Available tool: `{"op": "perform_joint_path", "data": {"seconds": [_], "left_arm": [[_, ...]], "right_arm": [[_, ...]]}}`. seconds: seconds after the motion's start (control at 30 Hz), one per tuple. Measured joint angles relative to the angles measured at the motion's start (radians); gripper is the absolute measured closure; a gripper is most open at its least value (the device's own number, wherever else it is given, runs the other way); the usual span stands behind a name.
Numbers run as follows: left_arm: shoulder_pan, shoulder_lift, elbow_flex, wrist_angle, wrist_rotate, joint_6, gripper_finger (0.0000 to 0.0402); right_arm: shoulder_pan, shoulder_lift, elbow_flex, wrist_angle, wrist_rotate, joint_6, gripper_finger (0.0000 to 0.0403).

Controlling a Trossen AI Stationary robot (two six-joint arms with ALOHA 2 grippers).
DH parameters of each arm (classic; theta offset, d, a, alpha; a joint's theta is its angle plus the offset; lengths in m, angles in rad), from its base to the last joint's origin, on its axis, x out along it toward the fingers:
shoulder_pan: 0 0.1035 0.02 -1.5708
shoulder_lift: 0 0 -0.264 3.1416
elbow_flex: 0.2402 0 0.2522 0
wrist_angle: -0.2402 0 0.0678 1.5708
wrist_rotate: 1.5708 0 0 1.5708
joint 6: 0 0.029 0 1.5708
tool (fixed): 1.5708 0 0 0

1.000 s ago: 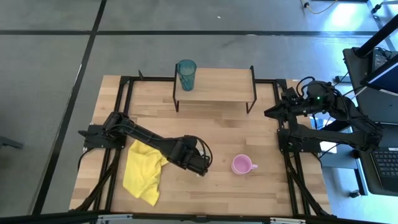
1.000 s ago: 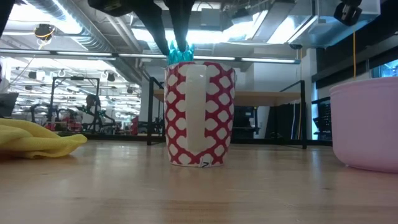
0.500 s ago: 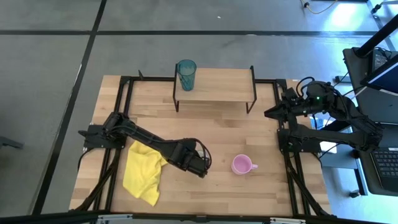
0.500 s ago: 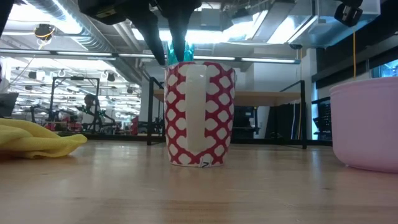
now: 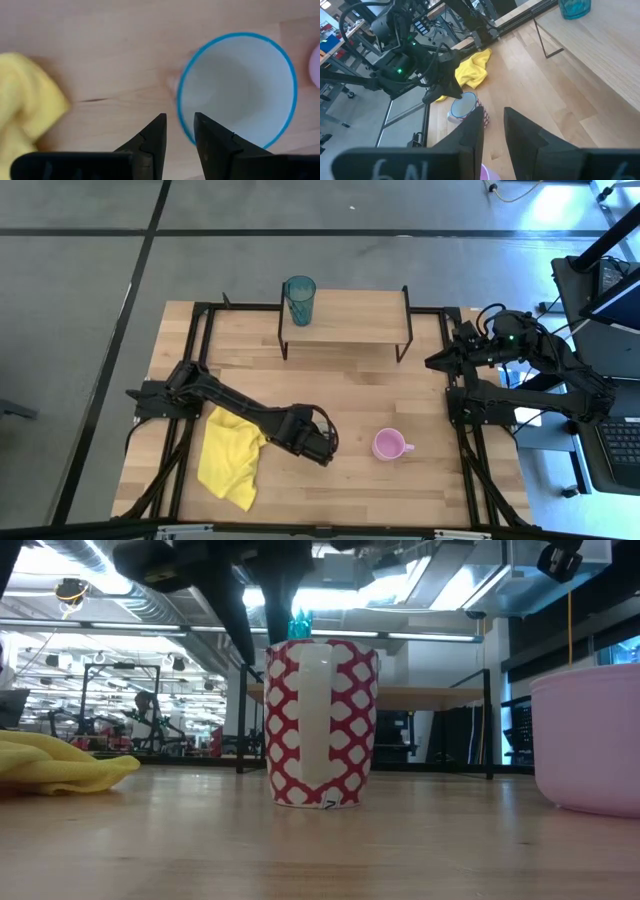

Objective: Stack small to large cups/mugs on shelf
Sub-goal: Put the red cup on the shelf

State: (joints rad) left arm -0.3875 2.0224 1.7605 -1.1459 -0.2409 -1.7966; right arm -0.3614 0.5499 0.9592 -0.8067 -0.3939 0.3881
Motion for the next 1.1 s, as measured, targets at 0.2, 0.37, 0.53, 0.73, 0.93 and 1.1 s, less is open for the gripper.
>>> {"op": "perform_joint_path", "data": {"seconds": [0.2,0.37,0.53,0.73,0.93,1.1], "left_arm": [[0.001,0.000,-0.028,0.083,-0.011,-0.013,0.0308],[0.001,0.000,-0.051,0.086,-0.027,-0.035,0.0312],[0.006,0.000,-0.064,0.089,-0.028,-0.037,0.0313],[0.015,0.000,-0.086,0.091,-0.028,-0.036,0.0313],[0.017,0.000,-0.102,0.127,-0.029,-0.035,0.0313],[0.017,0.000,-0.102,0.131,-0.038,-0.034,0.0319]], "right_arm": [[0.000,0.000,0.000,0.000,0.000,0.000,0.0326],[0.000,0.000,0.000,0.000,0.000,-0.004,0.0326],[0.000,0.000,0.000,0.000,0.001,-0.004,0.0326],[0.000,0.000,0.000,0.000,0.003,-0.004,0.0326],[0.000,0.000,0.000,-0.002,0.022,-0.008,0.0326],[0.000,0.000,0.000,-0.022,0.037,-0.015,0.0326]]}}
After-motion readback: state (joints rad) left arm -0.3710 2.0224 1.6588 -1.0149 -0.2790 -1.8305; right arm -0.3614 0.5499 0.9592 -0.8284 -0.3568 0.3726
